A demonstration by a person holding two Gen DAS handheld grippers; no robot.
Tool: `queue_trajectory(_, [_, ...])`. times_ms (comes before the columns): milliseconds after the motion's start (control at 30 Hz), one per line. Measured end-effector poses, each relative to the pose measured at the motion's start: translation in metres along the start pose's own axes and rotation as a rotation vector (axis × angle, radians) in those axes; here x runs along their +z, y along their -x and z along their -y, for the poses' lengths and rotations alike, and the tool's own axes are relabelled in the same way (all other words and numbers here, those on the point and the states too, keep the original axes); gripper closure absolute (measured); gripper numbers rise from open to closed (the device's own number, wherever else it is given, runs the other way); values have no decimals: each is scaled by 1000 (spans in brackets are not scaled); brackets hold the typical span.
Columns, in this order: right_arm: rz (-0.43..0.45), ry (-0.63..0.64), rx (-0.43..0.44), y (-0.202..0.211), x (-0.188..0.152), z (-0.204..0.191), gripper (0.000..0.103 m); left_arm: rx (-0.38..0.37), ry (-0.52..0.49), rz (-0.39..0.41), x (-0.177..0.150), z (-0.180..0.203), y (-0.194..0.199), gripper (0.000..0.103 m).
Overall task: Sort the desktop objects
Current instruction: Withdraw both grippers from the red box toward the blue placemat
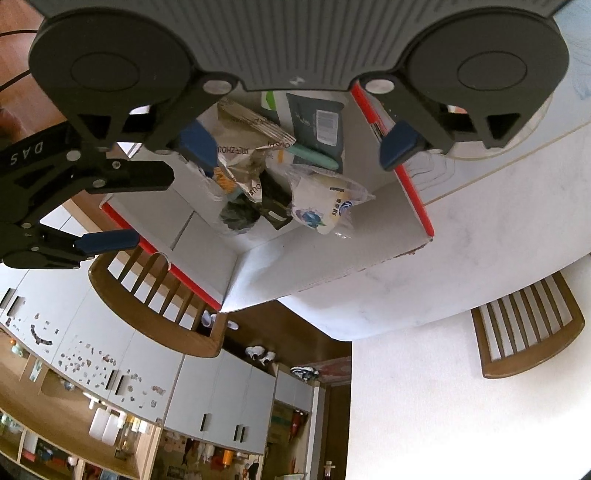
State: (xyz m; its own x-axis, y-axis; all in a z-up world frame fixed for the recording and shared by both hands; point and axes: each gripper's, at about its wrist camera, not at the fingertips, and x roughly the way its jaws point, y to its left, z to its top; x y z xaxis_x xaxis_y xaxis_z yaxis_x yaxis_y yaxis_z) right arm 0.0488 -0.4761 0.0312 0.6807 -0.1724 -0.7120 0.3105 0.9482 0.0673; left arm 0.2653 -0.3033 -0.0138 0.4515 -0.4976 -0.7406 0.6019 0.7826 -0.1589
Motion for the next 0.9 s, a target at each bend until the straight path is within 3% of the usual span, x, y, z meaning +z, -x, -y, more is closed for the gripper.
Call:
queue_trajectory(433, [31,-44,-11,12,-7,-14,5,-8,4,65,-18,-2,26,2])
queue_trajectory(900, [48,-62,-51,19,-11,-51,5,-27,39,109,-45,-29,61,2])
